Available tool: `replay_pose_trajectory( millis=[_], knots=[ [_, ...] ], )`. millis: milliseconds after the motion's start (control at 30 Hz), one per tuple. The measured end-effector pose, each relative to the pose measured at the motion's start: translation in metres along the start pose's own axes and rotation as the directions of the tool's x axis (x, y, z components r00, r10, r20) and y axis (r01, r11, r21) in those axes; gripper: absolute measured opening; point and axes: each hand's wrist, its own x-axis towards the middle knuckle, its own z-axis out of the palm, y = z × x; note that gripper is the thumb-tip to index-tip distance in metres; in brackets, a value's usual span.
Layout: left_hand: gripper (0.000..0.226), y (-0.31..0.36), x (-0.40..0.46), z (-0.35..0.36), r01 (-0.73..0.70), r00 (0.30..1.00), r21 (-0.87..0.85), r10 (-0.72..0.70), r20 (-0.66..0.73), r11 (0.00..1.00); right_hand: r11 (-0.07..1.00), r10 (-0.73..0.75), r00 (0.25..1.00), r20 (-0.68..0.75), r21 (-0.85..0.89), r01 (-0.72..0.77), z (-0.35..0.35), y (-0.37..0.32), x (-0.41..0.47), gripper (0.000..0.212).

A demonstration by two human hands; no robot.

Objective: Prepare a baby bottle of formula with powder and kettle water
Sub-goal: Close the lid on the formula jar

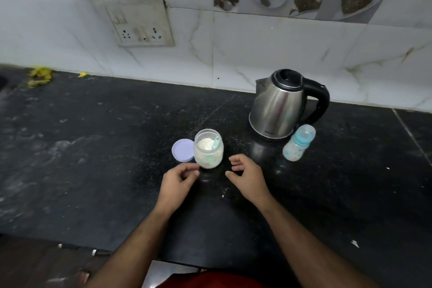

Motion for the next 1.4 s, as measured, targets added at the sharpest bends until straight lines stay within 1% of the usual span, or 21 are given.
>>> replay_pose_trajectory(
  millis=[100,133,167,233,300,367,433,533,600,700,800,900,1000,1100,1167,1200,1233,1300,1367,1400],
  knots=[
    [0.027,0.003,0.015,-0.015,0.014,0.999,-0.007,-0.014,-0.033,1.000,0.999,0.023,0.999,0.048,-0.029,-0.021,0.009,-0.010,0.017,0.054],
    [0.033,0.005,0.021,-0.017,0.013,1.000,0.008,-0.013,-0.028,1.000,0.998,0.027,0.998,0.064,-0.052,-0.024,0.012,-0.013,0.022,0.059],
    [0.044,0.008,0.027,-0.019,0.007,1.000,0.037,-0.007,-0.016,0.999,0.997,0.033,0.996,0.079,-0.069,-0.028,0.014,-0.016,0.027,0.063],
    [0.072,0.016,0.038,-0.021,-0.014,0.999,0.103,0.010,0.043,0.995,0.997,0.041,0.993,0.106,-0.075,-0.033,0.016,-0.022,0.036,0.065],
    [0.092,0.024,0.050,-0.021,-0.043,0.993,0.171,0.023,0.116,0.984,0.998,0.029,0.991,0.132,-0.061,-0.021,0.017,-0.025,0.042,0.063],
    [0.102,0.030,0.062,-0.019,-0.075,0.982,0.215,0.035,0.186,0.974,0.999,0.027,0.986,0.163,-0.035,-0.022,0.018,-0.025,0.045,0.062],
    [0.108,0.034,0.072,-0.016,-0.087,0.966,0.214,0.030,0.255,0.973,1.000,0.026,0.982,0.187,-0.005,-0.026,0.018,-0.025,0.046,0.067],
    [0.105,0.039,0.080,-0.011,-0.093,0.950,0.195,0.029,0.311,0.976,0.999,0.034,0.972,0.232,-0.007,-0.033,0.017,-0.021,0.048,0.072],
    [0.093,0.040,0.082,-0.008,-0.101,0.956,0.176,0.047,0.289,0.979,0.999,0.043,0.966,0.254,-0.009,-0.043,0.016,-0.017,0.049,0.076],
    [0.077,0.046,0.082,-0.003,-0.096,0.968,0.134,0.061,0.244,0.986,0.998,0.053,0.959,0.278,0.017,-0.060,0.014,-0.011,0.047,0.087],
    [0.068,0.057,0.083,0.001,-0.083,0.976,0.094,0.062,0.209,0.992,0.993,0.015,0.958,0.288,0.105,-0.047,0.014,-0.006,0.046,0.103],
    [0.067,0.071,0.085,0.004,-0.061,0.978,0.043,0.052,0.200,0.997,0.977,-0.056,0.965,0.257,0.215,0.000,0.015,-0.004,0.048,0.119],
    [0.071,0.083,0.086,0.008,-0.051,0.979,-0.005,0.051,0.199,0.999,0.969,-0.069,0.982,0.173,0.245,0.025,0.016,-0.010,0.049,0.118],
    [0.073,0.087,0.085,0.007,-0.055,0.968,-0.045,0.064,0.244,0.997,0.964,-0.039,0.994,0.099,0.267,0.011,0.014,-0.015,0.049,0.107],
    [0.075,0.086,0.086,0.002,-0.035,0.955,-0.113,0.067,0.291,0.993,0.968,-0.007,0.998,0.065,0.251,-0.010,0.011,-0.017,0.048,0.100],
    [0.072,0.084,0.088,-0.002,-0.025,0.956,-0.125,0.061,0.287,0.992,0.972,0.006,0.999,0.046,0.235,-0.017,0.009,-0.017,0.047,0.098],
    [0.068,0.082,0.090,-0.006,-0.018,0.963,-0.115,0.048,0.265,0.993,0.974,0.017,0.999,0.031,0.224,-0.023,0.008,-0.016,0.046,0.098],
    [0.062,0.071,0.097,-0.016,-0.015,0.982,-0.021,0.019,0.186,1.000,0.976,0.035,0.999,0.011,0.213,-0.037,0.005,-0.013,0.042,0.097],
    [0.063,0.058,0.105,-0.026,-0.007,0.993,0.142,-0.010,0.117,0.990,0.977,0.054,0.999,0.008,0.208,-0.054,0.003,-0.009,0.038,0.096],
    [0.068,0.051,0.108,-0.029,-0.010,0.994,0.243,-0.017,0.108,0.970,0.976,0.061,0.998,0.007,0.207,-0.061,0.002,-0.008,0.037,0.096]
  ],
)
